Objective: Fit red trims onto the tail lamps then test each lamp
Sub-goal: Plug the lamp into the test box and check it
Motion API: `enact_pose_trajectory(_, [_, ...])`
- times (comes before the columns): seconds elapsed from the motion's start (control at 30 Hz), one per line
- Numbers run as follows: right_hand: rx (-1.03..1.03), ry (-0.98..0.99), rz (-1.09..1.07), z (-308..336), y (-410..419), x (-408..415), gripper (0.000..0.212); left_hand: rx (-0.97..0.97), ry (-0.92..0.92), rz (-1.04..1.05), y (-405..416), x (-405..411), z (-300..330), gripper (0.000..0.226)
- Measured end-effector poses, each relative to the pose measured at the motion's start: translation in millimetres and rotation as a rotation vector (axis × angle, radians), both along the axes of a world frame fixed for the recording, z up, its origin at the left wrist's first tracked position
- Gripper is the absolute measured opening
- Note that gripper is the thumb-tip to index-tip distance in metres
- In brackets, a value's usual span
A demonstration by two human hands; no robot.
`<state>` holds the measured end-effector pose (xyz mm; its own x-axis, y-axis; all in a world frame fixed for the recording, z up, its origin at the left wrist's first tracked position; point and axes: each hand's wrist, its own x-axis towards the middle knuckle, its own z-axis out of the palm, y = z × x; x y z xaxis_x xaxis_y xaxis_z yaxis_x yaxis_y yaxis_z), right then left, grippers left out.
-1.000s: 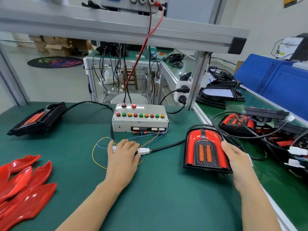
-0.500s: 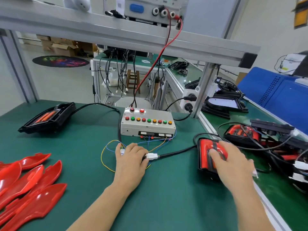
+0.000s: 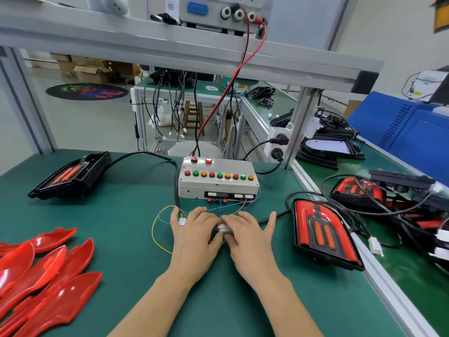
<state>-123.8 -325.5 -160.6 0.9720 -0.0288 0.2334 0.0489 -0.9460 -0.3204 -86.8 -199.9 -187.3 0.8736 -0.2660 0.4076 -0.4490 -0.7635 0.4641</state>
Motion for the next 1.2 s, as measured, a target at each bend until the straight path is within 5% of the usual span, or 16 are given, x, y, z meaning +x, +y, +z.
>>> enact_pose_trajectory(0.37, [0.048, -0.077, 0.014, -11.3, -6.3, 3.0, 0.021, 0.013, -0.051, -0.024, -0.9, -2.0, 5.1, 0.022])
enact_pose_trajectory(0.7, [-0.016, -0.087, 0.018, -10.6, -4.0, 3.2, 0.025, 0.119, -0.165, 0.025, -6.2, -4.3, 5.6, 0.004])
enact_pose_trajectory(0.9, [-0.039, -0.076, 0.021, -10.3, -1.5, 2.6, 0.026, 0.18, -0.201, 0.089, -9.7, -8.9, 10.5, 0.031])
enact_pose_trajectory(1.2, [-0.059, -0.059, 0.047, -10.4, -2.5, 3.1, 0.027, 0.216, -0.217, 0.164, -11.7, -10.7, 9.9, 0.03])
